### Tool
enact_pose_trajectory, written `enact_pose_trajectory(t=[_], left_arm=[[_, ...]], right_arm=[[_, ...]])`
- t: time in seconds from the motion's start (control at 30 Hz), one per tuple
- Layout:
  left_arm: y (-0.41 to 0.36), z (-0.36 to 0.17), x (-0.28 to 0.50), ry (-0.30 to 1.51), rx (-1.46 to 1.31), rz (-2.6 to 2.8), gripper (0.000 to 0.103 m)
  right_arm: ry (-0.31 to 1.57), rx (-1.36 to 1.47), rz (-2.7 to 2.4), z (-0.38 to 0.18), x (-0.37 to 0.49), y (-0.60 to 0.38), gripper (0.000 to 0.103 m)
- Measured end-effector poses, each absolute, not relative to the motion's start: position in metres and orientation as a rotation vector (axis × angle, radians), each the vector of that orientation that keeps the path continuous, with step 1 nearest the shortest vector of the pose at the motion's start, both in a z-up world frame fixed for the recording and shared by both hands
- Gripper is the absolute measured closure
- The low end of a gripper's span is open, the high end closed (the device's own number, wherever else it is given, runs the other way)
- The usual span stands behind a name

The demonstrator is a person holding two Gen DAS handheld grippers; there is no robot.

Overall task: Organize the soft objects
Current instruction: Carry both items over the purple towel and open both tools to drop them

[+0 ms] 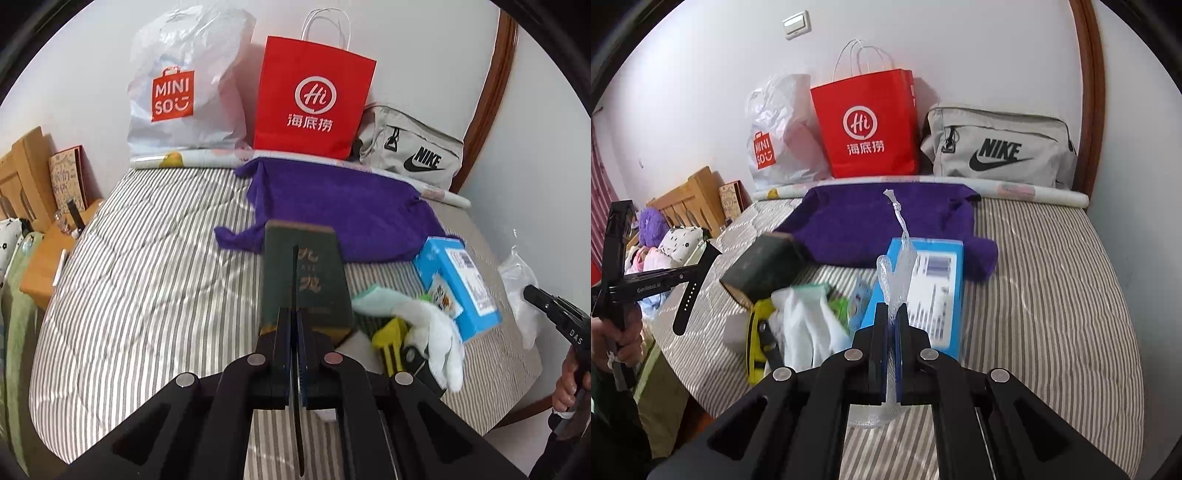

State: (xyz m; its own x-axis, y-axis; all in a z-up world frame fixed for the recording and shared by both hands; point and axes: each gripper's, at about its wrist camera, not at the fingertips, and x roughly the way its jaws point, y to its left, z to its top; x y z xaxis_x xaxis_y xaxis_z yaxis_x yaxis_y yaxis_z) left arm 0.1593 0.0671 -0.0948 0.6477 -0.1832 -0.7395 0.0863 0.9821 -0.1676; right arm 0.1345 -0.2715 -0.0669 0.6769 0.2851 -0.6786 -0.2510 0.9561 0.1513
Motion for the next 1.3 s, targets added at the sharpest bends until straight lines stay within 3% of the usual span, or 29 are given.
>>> enact_pose_trajectory(t=[0.57, 1.3], left_arm=[[0.054, -0.071, 0.265, 0.878, -0.128, -0.176, 0.099], [0.038, -0.135, 0.425, 1.033, -0.128, -0.207, 0.099]], right_arm=[[0.812, 0.029, 0.294, -0.057, 0.254, -0.256, 0.1], [1.002, -0.016, 0.266, -0.124, 0.404, -0.246, 0.1]])
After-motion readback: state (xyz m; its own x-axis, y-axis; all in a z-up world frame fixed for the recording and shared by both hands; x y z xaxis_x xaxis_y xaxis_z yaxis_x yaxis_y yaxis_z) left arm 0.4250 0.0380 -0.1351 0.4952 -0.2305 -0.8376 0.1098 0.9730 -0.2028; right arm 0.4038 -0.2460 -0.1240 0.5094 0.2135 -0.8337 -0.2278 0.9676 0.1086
